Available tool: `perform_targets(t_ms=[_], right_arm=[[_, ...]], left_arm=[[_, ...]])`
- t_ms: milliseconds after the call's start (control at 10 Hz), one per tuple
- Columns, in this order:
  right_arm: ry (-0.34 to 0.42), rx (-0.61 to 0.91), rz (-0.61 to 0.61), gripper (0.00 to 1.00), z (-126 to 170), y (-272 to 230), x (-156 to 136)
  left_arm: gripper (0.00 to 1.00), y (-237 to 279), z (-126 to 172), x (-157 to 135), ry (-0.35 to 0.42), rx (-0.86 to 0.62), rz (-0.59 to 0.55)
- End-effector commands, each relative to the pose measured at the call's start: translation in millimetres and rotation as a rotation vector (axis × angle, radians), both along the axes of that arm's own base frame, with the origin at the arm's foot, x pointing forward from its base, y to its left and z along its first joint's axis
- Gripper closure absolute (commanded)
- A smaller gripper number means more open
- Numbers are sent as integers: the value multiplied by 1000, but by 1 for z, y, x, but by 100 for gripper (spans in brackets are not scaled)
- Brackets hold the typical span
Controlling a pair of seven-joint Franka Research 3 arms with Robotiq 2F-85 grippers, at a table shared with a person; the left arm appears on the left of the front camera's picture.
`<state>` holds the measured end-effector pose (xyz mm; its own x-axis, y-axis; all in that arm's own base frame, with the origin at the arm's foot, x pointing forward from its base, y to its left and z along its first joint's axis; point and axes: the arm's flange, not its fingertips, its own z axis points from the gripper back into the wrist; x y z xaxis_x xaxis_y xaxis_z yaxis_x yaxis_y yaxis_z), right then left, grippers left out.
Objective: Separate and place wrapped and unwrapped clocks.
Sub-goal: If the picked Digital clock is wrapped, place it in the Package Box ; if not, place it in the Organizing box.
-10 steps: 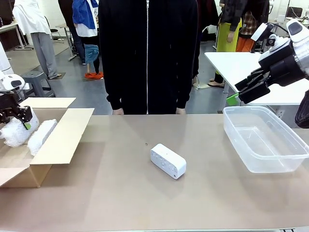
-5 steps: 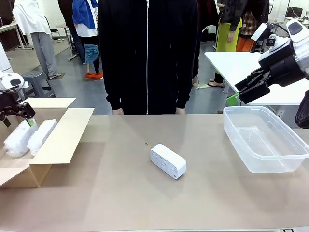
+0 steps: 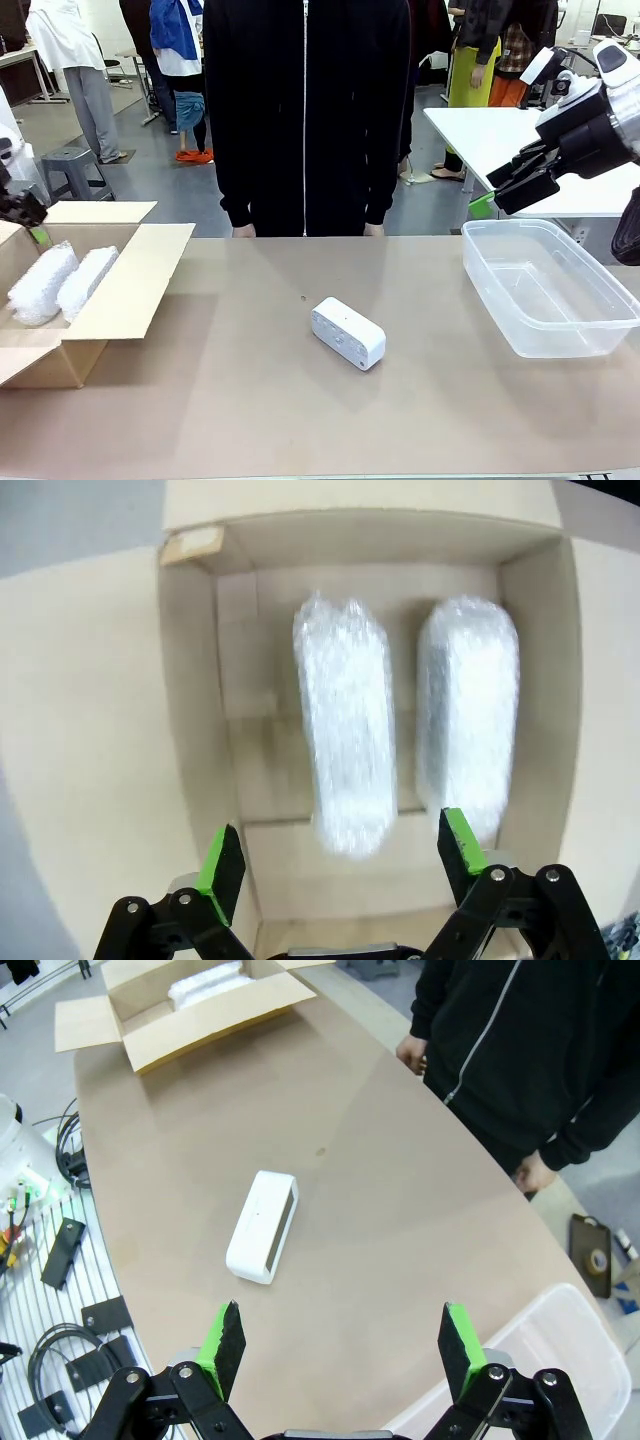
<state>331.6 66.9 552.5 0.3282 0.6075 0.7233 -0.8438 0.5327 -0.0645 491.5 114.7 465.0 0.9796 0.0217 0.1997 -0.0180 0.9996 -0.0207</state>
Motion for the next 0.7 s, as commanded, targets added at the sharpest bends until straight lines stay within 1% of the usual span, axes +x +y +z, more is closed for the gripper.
perform_targets(t_ms=[0,100,300,400,500,600], right_arm=[[5,11,15,0,-2,0,1],[5,11,15,0,-2,0,1],[5,11,15,0,-2,0,1],[5,11,15,0,-2,0,1],[5,11,15,0,-2,0,1],[5,11,15,0,-2,0,1]], left_arm=[[0,0,32,-39,-11,10,-27],[0,-1,53,-57,-31,-23,-43],[0,-4,79,-80,-54,-46,-68],[0,-11,86,-84,-64,-43,-89],[0,-20,88,-86,-69,-36,-133],[0,-26,90,-88,-74,-31,-149]])
